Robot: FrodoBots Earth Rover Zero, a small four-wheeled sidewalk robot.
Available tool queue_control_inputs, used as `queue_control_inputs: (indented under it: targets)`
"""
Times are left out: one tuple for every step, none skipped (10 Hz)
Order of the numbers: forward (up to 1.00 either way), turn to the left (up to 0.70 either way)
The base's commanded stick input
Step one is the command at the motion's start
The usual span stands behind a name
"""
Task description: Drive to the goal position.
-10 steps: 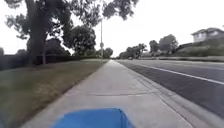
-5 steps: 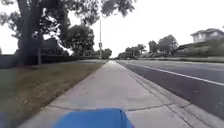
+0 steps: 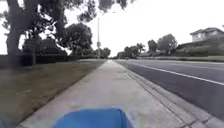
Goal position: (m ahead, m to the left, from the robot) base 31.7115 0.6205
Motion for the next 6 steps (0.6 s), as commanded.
queue_control_inputs:
  targets:
    - [1.0, 0.27]
    - [1.0, 0.27]
    - [1.0, 0.27]
    - [1.0, 0.27]
    - [1.0, 0.24]
    - [1.0, 0.05]
